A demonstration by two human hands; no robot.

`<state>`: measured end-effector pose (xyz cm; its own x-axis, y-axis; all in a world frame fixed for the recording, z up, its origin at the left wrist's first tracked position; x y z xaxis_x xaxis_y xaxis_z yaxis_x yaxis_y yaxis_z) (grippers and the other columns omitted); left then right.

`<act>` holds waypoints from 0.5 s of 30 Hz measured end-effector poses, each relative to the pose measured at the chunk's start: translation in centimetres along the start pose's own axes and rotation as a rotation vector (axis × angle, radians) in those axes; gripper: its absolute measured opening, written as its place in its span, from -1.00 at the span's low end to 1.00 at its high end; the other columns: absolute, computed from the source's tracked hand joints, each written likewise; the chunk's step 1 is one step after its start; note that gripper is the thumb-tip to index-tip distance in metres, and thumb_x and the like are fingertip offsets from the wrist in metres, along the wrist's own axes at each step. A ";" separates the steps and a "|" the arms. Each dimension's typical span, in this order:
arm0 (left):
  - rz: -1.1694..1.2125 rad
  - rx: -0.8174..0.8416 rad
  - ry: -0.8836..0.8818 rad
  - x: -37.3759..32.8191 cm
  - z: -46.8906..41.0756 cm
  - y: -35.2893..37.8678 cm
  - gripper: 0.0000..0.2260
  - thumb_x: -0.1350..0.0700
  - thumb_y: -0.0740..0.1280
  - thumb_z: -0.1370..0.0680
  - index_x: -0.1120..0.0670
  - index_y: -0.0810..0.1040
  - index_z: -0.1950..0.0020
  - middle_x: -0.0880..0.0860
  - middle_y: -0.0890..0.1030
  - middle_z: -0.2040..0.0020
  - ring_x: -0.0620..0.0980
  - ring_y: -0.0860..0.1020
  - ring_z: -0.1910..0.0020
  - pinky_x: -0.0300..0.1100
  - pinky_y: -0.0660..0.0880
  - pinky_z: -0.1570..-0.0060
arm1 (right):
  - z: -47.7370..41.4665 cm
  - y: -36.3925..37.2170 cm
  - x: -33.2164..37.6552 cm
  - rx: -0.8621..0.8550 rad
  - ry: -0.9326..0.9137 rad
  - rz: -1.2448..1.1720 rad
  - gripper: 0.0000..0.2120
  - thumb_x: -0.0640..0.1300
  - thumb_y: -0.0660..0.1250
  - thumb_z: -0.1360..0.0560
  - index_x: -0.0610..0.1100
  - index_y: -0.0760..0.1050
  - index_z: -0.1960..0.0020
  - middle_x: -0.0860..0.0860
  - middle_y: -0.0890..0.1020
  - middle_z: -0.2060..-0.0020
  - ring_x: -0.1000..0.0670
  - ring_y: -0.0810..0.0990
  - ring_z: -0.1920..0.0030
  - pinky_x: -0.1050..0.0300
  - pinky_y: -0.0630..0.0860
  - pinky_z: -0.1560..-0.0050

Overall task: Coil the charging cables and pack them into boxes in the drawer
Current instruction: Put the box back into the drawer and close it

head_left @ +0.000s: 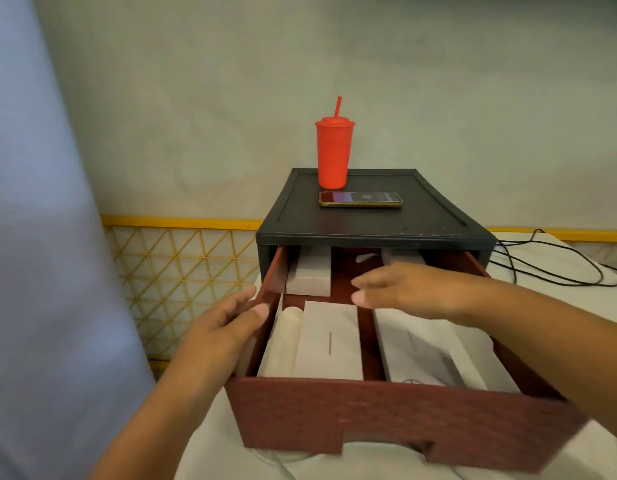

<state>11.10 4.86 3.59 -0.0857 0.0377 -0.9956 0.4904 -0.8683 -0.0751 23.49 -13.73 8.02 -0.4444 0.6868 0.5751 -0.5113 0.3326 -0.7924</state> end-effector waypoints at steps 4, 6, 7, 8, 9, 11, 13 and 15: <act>-0.119 0.065 0.076 0.6 3.4 -0.4 -0.42 -0.17 0.55 -0.14 -0.25 0.50 -0.14 -0.16 0.60 -0.11 -0.12 0.58 -0.09 -0.18 0.50 -0.03 | 9.6 -2.0 -3.4 -0.261 -0.060 -0.013 -0.46 0.34 0.21 -0.24 0.34 0.33 -0.22 0.39 0.37 -0.20 0.29 0.34 -0.18 0.45 0.30 -0.03; -0.190 0.036 0.101 1.4 4.4 -0.4 -0.36 -0.14 0.60 -0.11 -0.26 0.49 -0.15 -0.14 0.60 -0.09 -0.14 0.58 -0.07 -0.31 0.46 0.07 | 13.4 -2.1 -6.4 -0.452 -0.003 -0.101 -0.48 0.45 0.27 -0.14 0.42 0.29 -0.06 0.43 0.36 -0.09 0.27 0.38 -0.13 0.35 0.32 -0.07; -0.212 0.014 0.121 1.6 4.8 -0.2 -0.40 -0.04 0.61 -0.18 -0.24 0.48 -0.17 -0.13 0.59 -0.08 -0.14 0.57 -0.05 -0.37 0.45 0.12 | 14.8 -1.8 -7.9 -0.533 0.012 -0.138 -0.41 0.51 0.32 -0.07 0.42 0.28 -0.05 0.44 0.35 -0.08 0.27 0.39 -0.12 0.27 0.30 -0.11; -0.229 -0.011 0.148 1.8 5.2 0.0 -0.44 0.08 0.57 -0.26 -0.20 0.48 -0.18 -0.12 0.58 -0.08 -0.14 0.57 -0.02 -0.42 0.43 0.17 | 15.8 -1.1 -9.3 -0.586 0.021 -0.179 -0.34 0.47 0.40 -0.02 0.41 0.29 -0.06 0.44 0.36 -0.07 0.25 0.41 -0.12 0.21 0.30 -0.13; -0.253 -0.038 0.180 1.7 5.4 0.2 -0.49 0.17 0.53 -0.31 -0.15 0.48 -0.18 -0.12 0.56 -0.06 -0.16 0.55 0.02 -0.47 0.43 0.24 | 16.3 -0.3 -10.4 -0.614 0.030 -0.255 -0.35 0.36 0.49 -0.06 0.37 0.31 -0.09 0.41 0.39 -0.07 0.21 0.44 -0.13 0.20 0.33 -0.12; -0.301 -0.087 0.232 1.3 5.6 0.5 -0.55 0.24 0.49 -0.36 -0.08 0.50 -0.17 -0.12 0.54 0.01 -0.19 0.52 0.12 -0.55 0.41 0.35 | 16.2 1.2 -11.8 -0.610 0.046 -0.366 -0.43 0.09 0.55 -0.23 0.24 0.39 -0.17 0.30 0.52 -0.05 0.17 0.55 -0.07 0.34 0.40 -0.01; -0.302 -0.112 0.263 0.8 5.5 0.6 -0.62 0.26 0.47 -0.38 -0.07 0.51 -0.10 -0.10 0.55 0.08 -0.18 0.51 0.24 -0.58 0.38 0.39 | 15.7 1.9 -12.5 -0.657 0.050 -0.334 -0.61 -0.07 0.48 -0.38 0.08 0.47 -0.16 0.25 0.60 0.07 0.28 0.58 0.11 0.49 0.40 0.19; -0.291 -0.118 0.284 0.3 5.3 0.7 -0.65 0.26 0.47 -0.39 -0.10 0.51 -0.02 -0.14 0.55 0.10 -0.22 0.53 0.27 -0.59 0.36 0.39 | 15.3 1.7 -12.8 -0.718 0.085 -0.290 -0.77 -0.14 0.39 -0.45 0.02 0.50 -0.08 0.26 0.58 0.18 0.34 0.52 0.20 0.51 0.36 0.29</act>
<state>6.78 1.65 3.57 -0.0009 0.4221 -0.9066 0.5782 -0.7394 -0.3448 17.07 -31.80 2.39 -0.2931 0.5463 0.7846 0.0159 0.8233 -0.5673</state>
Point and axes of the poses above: each hand's wrist, its own z-axis away from the middle knuckle, its own y-axis out of the palm, x = y × z, the point moved 6 cm from there along -z, towards the middle knuckle
